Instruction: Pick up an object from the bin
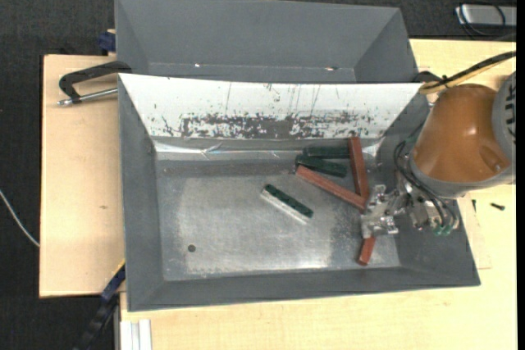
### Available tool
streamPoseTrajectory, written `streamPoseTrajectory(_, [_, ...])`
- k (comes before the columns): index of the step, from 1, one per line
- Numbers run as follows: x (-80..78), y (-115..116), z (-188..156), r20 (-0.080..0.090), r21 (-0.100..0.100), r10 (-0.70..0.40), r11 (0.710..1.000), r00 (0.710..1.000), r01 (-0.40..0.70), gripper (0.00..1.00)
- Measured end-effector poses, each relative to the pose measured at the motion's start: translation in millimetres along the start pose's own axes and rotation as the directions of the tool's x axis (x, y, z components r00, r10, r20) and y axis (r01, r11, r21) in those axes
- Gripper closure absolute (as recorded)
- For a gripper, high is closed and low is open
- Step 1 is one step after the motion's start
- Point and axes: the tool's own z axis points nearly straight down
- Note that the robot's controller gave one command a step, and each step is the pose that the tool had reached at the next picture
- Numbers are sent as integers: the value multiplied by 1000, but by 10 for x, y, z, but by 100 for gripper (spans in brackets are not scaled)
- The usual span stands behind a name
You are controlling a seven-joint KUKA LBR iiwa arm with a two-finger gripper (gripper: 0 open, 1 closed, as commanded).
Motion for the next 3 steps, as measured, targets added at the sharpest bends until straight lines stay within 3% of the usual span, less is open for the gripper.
streamPoseTrajectory(1, [-154, 3, -61, 62, 10, 3, 1000, 998, -3, 0])
streamPoseTrajectory(2, [-147, 2, -60, 60, 11, 2, 1000, 998, -2, 0])
streamPoseTrajectory(3, [-71, 6, -89, 42, 10, 2, 1000, 999, -2, 0])
